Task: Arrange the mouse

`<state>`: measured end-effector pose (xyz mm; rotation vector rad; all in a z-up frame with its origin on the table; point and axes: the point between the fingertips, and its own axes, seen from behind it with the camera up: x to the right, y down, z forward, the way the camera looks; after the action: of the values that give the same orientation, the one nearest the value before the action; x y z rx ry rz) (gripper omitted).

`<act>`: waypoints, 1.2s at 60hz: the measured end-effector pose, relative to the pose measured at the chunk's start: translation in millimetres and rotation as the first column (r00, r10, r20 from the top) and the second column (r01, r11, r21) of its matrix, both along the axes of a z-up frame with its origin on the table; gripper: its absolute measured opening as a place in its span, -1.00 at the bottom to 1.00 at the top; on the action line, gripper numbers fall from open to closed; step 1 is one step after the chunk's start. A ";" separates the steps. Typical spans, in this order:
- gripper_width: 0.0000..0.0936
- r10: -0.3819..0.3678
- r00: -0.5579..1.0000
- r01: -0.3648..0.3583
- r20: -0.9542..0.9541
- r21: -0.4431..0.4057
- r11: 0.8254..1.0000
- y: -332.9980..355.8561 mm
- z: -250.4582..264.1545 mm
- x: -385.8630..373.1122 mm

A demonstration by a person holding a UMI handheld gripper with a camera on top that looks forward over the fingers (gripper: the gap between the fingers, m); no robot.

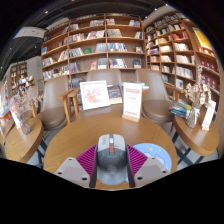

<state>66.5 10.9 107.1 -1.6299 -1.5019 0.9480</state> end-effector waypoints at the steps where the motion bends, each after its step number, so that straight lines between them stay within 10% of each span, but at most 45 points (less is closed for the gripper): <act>1: -0.06 -0.011 1.000 0.011 -0.002 0.015 1.000 11.2 1.8 -2.6; 12: -0.06 -0.113 0.993 0.109 0.041 0.091 0.990 107.4 -30.4 -22.6; 39: -0.02 -0.109 0.984 0.100 0.143 0.071 0.992 134.7 -117.7 -20.8; 46: 0.12 -0.107 0.983 0.095 0.148 0.084 0.992 133.6 -120.7 -19.7; 51: 0.84 -0.128 0.980 0.114 0.152 0.096 0.989 137.9 -117.6 -14.7; 72: 0.81 -0.078 0.992 0.066 0.103 0.118 0.991 95.2 -38.3 98.6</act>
<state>165.2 106.1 68.9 -1.6628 -1.5292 0.7312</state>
